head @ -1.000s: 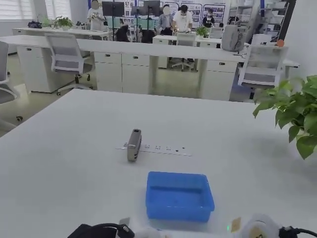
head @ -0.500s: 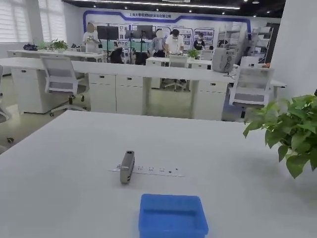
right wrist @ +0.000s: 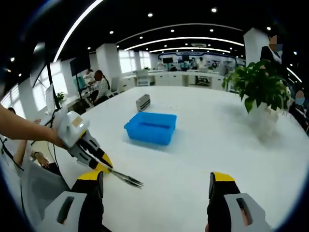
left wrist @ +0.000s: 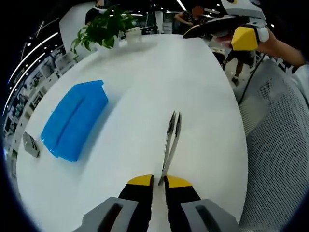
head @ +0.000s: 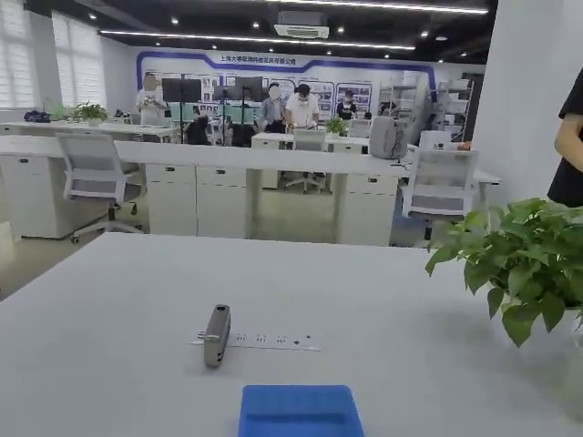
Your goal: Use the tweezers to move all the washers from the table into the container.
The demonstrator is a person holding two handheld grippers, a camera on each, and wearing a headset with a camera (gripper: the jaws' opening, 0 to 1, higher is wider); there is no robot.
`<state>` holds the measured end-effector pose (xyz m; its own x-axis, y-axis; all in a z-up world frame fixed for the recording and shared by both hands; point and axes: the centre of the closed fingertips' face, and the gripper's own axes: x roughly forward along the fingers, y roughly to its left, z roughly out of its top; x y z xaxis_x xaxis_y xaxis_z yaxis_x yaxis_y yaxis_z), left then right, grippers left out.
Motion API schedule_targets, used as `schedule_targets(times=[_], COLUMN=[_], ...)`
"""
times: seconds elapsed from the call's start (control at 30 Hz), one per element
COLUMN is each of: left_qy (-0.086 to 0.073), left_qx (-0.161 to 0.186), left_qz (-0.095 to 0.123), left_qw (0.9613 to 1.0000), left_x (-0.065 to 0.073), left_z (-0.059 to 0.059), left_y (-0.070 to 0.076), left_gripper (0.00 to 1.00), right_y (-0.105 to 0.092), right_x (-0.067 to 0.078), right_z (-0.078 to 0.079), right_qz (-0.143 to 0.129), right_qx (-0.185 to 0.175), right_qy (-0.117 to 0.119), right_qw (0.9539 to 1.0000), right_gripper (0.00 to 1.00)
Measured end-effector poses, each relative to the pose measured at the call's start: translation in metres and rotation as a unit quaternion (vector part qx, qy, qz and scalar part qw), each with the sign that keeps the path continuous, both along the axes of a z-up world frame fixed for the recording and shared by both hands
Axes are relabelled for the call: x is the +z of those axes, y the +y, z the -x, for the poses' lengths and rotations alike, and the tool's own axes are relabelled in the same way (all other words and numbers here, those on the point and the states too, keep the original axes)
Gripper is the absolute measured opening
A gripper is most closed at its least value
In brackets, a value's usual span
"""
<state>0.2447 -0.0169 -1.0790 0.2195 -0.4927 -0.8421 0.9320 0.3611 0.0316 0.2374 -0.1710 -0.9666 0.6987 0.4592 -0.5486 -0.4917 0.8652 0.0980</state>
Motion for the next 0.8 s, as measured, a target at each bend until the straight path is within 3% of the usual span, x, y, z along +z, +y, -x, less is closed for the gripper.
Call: schedule_targets(times=[0.17,0.27,0.3,0.33,0.37,0.43,0.5,0.57,0.6,0.63,0.67,0.73,0.8], left_qy=[0.02,0.005,-0.002,-0.007,-0.016,-0.01,-0.029,-0.04,-0.052,-0.057,-0.07,-0.084,-0.105], left_qx=[0.074,0.125,0.147,0.162,0.191,0.231,0.255,0.289,0.308,0.32,0.337,0.358,0.386], left_qz=[0.036,0.067,0.077,0.077,0.094,0.119,0.132,0.147,0.157,0.163,0.171,0.172,0.176], left_qw=[0.9964,0.99,0.986,0.9838,0.9769,0.9657,0.9575,0.9452,0.9368,0.9317,0.9232,0.9142,0.8997], left_x=[0.001,0.011,0.018,0.023,0.031,0.044,0.057,0.073,0.084,0.091,0.1,0.11,0.121], left_z=[-0.003,-0.006,-0.007,-0.007,-0.008,-0.002,-0.001,0.004,0.008,0.011,0.015,0.022,0.028], left_y=[0.01,0.018,0.023,0.028,0.034,0.042,0.052,0.065,0.073,0.077,0.086,0.099,0.115], left_gripper=[0.2,0.26,0.28,0.28,0.29,0.35,0.43,0.52,0.56,0.59,0.64,0.7,0.76], right_y=[-0.001,-0.001,-0.001,-0.002,-0.003,-0.004,-0.005,-0.005,-0.006,-0.007,-0.007,-0.008,-0.008], right_x=[0.002,0.003,0.004,0.005,0.005,0.006,0.007,0.007,0.007,0.007,0.007,0.007,0.007], right_z=[0.003,0.003,0.003,0.003,0.003,0.004,0.003,0.005,0.005,0.006,0.007,0.009,0.01], right_qz=[-0.001,-0.002,-0.005,-0.008,-0.01,-0.013,-0.012,-0.012,-0.013,-0.014,-0.016,-0.019,-0.021], right_qx=[-0.004,-0.004,-0.008,-0.01,-0.012,-0.015,-0.017,-0.017,-0.018,-0.019,-0.019,-0.019,-0.018], right_qy=[-0.003,-0.005,-0.006,-0.006,-0.007,-0.008,-0.011,-0.011,-0.011,-0.012,-0.012,-0.009,-0.01], right_qw=[1.0,1.0,0.9999,0.9999,0.9999,0.9998,0.9997,0.9997,0.9997,0.9997,0.9996,0.9996,0.9996], right_gripper=[0.93,0.95,0.97,0.98,0.99,0.99,0.99,0.99,0.99,0.99,0.99,0.99,0.99])
